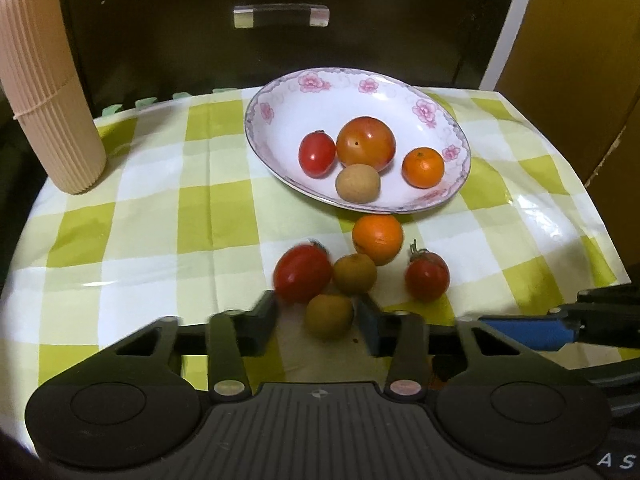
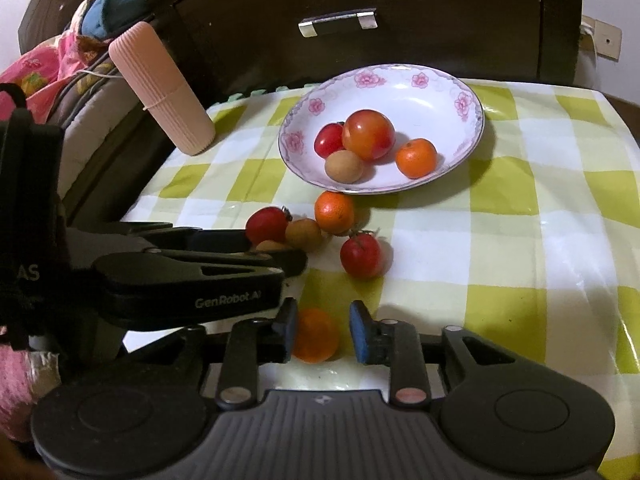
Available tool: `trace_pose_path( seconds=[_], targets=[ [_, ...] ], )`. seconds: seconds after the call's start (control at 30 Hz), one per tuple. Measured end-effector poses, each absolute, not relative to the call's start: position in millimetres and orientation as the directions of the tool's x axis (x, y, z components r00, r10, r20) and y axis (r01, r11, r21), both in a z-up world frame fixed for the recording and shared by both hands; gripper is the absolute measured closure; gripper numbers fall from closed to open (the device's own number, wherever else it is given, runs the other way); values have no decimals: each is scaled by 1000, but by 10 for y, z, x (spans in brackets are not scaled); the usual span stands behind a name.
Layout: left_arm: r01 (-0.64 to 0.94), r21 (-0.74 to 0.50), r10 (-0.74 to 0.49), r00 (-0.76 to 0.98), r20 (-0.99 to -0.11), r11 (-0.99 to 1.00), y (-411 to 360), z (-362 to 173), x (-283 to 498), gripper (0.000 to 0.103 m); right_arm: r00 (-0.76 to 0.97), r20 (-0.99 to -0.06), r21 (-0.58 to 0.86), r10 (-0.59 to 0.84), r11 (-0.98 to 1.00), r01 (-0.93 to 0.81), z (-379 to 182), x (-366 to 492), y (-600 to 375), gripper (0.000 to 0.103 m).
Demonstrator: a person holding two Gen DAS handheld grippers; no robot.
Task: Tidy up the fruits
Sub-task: 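Grasp a brown kiwi with the left gripper while the right holds the orange tomato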
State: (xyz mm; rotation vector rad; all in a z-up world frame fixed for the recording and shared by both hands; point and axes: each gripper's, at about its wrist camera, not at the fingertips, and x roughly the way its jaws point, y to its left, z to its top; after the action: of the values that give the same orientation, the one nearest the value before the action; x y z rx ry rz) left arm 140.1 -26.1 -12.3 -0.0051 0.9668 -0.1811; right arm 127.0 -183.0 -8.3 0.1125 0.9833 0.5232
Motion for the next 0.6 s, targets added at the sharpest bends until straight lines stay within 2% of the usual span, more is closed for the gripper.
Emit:
trace_pose_path(
  seconds=[0.17,0.23,0.6],
  targets=[
    [161,-79,-157,557,-816,984,-291,-113,1379,67,438,-765,323,472,870,-373,-95,1248,-1838,66],
    [169,-78,-160,553,-817,983,-301,-110,1362,70,430,-768,326,474,868,-375,-114,1249,-1836,60],
    [172,-40,-130,552,-824,984,-252,-39,1251,70,410,-771,317,487,852,-416,-149,1204,-1719,60]
  ],
)
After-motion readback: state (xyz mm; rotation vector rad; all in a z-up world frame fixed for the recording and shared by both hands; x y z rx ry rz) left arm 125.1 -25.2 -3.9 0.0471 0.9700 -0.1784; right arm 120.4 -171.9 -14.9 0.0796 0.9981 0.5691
